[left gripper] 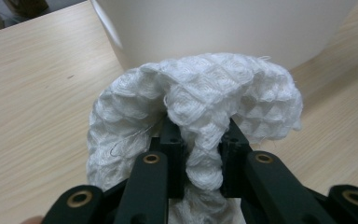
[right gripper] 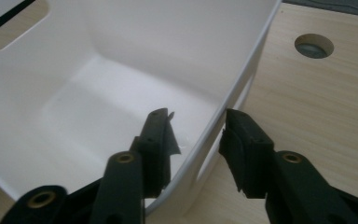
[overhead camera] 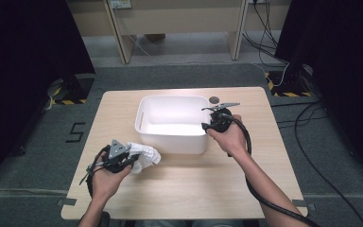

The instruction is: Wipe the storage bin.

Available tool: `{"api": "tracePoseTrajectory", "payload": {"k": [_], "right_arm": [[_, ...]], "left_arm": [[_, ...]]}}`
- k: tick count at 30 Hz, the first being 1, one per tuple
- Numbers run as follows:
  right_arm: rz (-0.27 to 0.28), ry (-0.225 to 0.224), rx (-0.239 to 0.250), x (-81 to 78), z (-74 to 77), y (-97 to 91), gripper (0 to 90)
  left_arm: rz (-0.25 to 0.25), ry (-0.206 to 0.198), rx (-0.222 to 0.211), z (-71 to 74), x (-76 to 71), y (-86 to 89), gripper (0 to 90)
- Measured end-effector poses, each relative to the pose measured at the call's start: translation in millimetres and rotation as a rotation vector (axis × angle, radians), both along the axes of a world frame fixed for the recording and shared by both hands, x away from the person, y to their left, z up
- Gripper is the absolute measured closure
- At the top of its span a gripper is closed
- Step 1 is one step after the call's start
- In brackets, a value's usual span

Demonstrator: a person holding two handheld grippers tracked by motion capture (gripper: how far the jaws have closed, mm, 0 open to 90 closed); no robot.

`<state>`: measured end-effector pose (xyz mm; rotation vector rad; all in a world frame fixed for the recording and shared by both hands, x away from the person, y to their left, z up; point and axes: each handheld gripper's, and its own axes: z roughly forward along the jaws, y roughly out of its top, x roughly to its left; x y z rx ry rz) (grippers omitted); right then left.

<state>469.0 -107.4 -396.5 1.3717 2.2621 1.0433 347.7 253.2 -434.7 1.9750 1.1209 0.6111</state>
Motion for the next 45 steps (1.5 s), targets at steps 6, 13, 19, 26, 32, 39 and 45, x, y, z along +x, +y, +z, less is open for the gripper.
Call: {"api": "tracePoseTrajectory", "payload": {"k": [6, 13, 19, 26, 32, 39, 45], "right_arm": [[0.067, 0.002, -0.141, 7.2, 0.2, -14.0, 84.1], [0.050, -0.024, -0.119, 0.1, 13.5, -23.0, 67.2], [0.048, -0.052, -0.085, -24.2, 28.8, -39.5, 64.7], [0.016, -0.077, -0.011, -54.3, 30.3, -59.5, 69.8], [0.051, -0.015, -0.036, -70.3, 26.0, -62.6, 75.0], [0.072, 0.016, -0.053, -69.9, 12.1, -53.3, 78.1], [0.033, -0.002, -0.065, -48.3, 9.6, -45.8, 79.2]], "left_arm": [[0.024, 0.014, 0.031, 0.4, -16.9, 16.9, 75.9], [0.025, 0.004, 0.032, -0.8, -5.4, 12.6, 75.9], [0.009, -0.011, 0.042, 1.7, 1.3, 2.4, 75.6], [-0.024, -0.018, 0.058, 1.7, 2.6, -4.9, 75.4], [-0.030, -0.013, 0.049, -0.4, 3.8, -6.8, 75.3], [-0.063, -0.012, 0.037, -1.7, 1.7, -14.1, 75.4], [-0.095, -0.007, 0.028, -5.2, -0.7, -26.4, 75.4]]}}
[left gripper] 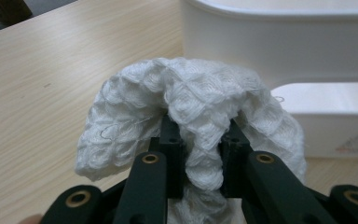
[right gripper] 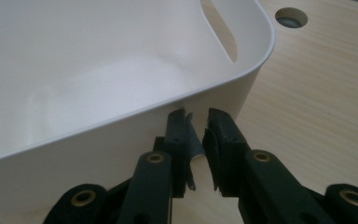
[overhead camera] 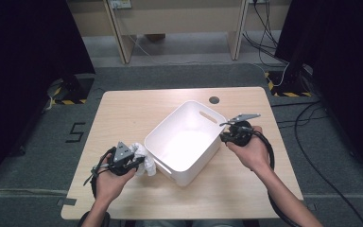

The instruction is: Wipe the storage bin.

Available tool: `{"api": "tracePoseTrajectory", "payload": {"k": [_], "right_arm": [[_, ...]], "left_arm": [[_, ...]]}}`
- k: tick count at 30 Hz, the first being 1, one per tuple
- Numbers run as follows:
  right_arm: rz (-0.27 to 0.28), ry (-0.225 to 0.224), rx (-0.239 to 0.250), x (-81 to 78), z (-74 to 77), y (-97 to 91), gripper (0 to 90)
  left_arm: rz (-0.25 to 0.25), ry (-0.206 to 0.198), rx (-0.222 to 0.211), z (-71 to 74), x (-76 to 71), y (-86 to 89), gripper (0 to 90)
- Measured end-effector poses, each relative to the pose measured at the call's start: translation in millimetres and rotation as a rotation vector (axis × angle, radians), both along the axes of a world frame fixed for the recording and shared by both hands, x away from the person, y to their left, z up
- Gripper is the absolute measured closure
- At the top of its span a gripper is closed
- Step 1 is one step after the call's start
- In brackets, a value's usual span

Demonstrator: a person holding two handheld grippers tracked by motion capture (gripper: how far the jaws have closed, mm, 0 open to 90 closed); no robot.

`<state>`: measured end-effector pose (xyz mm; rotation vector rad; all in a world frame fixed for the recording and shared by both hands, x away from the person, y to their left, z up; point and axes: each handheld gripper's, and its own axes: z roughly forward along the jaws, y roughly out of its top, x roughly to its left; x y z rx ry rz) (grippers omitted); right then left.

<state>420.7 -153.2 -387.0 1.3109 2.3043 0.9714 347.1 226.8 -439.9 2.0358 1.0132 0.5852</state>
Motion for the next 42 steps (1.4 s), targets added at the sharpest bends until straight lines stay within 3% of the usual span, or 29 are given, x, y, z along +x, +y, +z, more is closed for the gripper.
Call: {"api": "tracePoseTrajectory", "payload": {"k": [5, 12, 16, 22, 25, 35, 42], "right_arm": [[-0.010, -0.011, 0.011, 15.2, 1.1, 17.0, 79.3], [0.026, -0.008, 0.046, 17.1, -1.9, 42.0, 76.0], [0.026, -0.015, 0.054, 18.3, 0.0, 40.9, 73.0], [-0.031, -0.058, 0.141, 20.0, 17.3, 34.8, 66.3], [-0.020, -0.054, 0.155, 21.8, 19.7, 40.2, 62.9], [0.001, 0.008, 0.102, 27.1, 3.6, 57.8, 58.4], [0.003, -0.005, 0.032, 31.8, 4.1, 61.7, 60.9]], "left_arm": [[-0.032, -0.003, -0.007, 1.2, -0.4, -15.8, 75.4], [-0.049, -0.032, -0.009, 2.2, 2.6, -39.5, 75.2], [-0.055, -0.037, 0.024, 3.5, 6.5, -48.3, 75.1], [-0.050, -0.033, 0.036, 5.5, 8.0, -45.4, 75.1], [-0.047, -0.038, 0.039, 7.0, 8.2, -44.4, 75.1], [-0.046, -0.040, 0.037, 6.9, 9.1, -45.9, 75.0], [-0.057, -0.043, 0.033, 9.3, 8.9, -48.7, 75.0]]}}
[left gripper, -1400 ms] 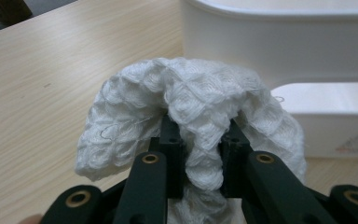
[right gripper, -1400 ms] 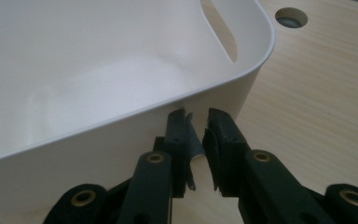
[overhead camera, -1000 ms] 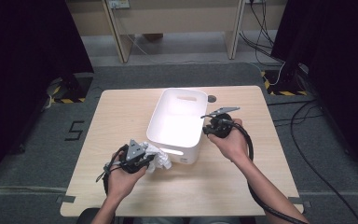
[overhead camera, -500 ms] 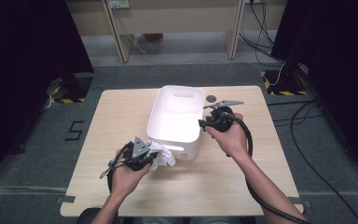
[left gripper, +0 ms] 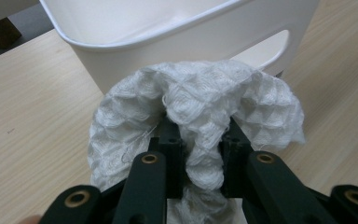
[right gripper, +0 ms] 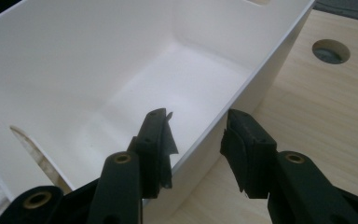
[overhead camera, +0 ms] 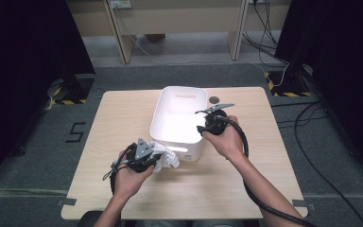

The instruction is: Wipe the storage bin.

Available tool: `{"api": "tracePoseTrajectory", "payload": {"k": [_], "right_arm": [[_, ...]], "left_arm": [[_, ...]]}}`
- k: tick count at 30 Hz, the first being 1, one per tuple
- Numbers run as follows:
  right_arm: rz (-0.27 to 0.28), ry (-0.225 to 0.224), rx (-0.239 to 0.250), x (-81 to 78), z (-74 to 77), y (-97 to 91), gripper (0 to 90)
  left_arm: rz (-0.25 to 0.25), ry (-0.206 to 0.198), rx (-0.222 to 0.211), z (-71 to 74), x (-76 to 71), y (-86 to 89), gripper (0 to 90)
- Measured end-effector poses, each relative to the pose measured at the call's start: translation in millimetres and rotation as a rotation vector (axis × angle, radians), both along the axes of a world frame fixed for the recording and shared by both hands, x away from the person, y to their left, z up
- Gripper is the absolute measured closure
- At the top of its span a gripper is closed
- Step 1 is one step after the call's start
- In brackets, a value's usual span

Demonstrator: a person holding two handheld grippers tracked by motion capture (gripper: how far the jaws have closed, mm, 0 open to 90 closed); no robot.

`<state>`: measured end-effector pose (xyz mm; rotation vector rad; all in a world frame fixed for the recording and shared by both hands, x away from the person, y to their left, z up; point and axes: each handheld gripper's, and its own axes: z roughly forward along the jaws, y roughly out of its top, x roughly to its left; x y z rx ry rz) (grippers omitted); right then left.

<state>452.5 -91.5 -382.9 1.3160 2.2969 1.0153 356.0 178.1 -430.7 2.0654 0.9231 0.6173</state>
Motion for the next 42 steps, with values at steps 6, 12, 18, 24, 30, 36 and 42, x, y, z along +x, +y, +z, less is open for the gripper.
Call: {"api": "tracePoseTrajectory", "payload": {"k": [6, 12, 18, 24, 30, 36, 42], "right_arm": [[0.000, -0.028, -0.059, 6.9, -0.3, -5.4, 64.5], [0.000, -0.086, -0.105, 7.6, -1.3, -9.6, 70.3], [-0.009, -0.090, -0.106, 7.1, -1.2, -11.9, 70.3], [-0.021, -0.075, -0.059, -0.2, -2.2, -13.9, 67.2], [-0.028, -0.099, -0.053, -7.1, -5.6, -14.7, 69.7], [-0.031, -0.105, -0.033, -8.3, -7.2, -16.5, 69.9], [-0.033, -0.113, -0.032, -9.6, -8.5, -15.3, 69.7]], "left_arm": [[-0.004, 0.000, -0.001, 0.3, -1.9, -0.1, 74.7], [-0.018, 0.007, 0.001, -1.7, -1.3, -4.7, 74.7], [-0.027, -0.001, 0.016, 0.7, -3.0, -10.7, 74.7], [-0.042, -0.002, 0.011, 4.0, -6.3, -12.1, 74.7], [-0.044, -0.013, -0.001, 6.7, -9.2, -14.4, 74.7], [-0.056, -0.016, -0.001, 11.4, -8.2, -20.2, 74.8], [-0.052, -0.007, -0.006, 12.7, -8.2, -23.1, 74.9]]}}
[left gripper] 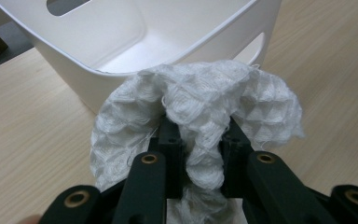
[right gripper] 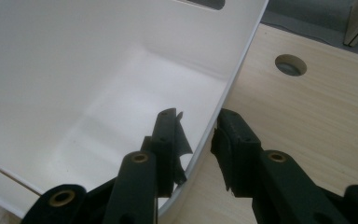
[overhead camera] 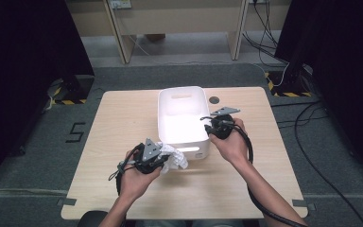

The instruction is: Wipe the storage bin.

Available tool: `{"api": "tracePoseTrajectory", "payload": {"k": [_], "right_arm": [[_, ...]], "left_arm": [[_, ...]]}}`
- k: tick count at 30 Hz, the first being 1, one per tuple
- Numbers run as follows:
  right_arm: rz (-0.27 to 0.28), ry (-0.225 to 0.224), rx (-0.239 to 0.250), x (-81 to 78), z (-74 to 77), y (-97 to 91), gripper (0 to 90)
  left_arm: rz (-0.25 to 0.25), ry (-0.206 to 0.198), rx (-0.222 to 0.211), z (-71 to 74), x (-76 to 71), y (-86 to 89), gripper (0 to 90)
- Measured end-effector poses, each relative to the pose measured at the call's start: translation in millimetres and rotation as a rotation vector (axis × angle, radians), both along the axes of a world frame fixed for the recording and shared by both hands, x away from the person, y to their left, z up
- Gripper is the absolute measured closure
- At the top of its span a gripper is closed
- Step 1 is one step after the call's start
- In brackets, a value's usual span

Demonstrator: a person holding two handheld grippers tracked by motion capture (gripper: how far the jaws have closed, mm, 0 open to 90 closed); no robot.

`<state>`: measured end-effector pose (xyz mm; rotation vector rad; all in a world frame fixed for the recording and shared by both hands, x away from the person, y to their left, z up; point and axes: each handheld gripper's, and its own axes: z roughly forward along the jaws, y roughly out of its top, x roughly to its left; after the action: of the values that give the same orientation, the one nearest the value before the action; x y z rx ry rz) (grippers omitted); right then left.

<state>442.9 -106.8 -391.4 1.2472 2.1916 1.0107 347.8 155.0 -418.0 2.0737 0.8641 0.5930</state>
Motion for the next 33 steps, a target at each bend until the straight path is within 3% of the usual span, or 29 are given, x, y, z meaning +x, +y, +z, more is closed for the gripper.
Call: {"api": "tracePoseTrajectory", "payload": {"k": [9, 18, 22, 33], "right_arm": [[-0.006, 0.003, -0.021, -0.8, -6.3, 2.3, 69.5], [0.003, 0.007, -0.029, 0.2, -4.6, 2.8, 67.6], [0.004, 0.015, -0.012, -0.8, -2.1, 1.7, 66.7], [0.007, -0.008, -0.034, -5.4, -1.1, 6.1, 68.2]], "left_arm": [[-0.004, 0.010, -0.001, 0.8, 6.5, -3.7, 75.7], [-0.006, 0.022, 0.028, -3.6, 8.6, -5.4, 75.8], [-0.006, 0.020, 0.028, -4.0, 8.4, -5.9, 75.7], [-0.006, 0.036, 0.030, -8.4, 12.3, -8.8, 75.9]]}}
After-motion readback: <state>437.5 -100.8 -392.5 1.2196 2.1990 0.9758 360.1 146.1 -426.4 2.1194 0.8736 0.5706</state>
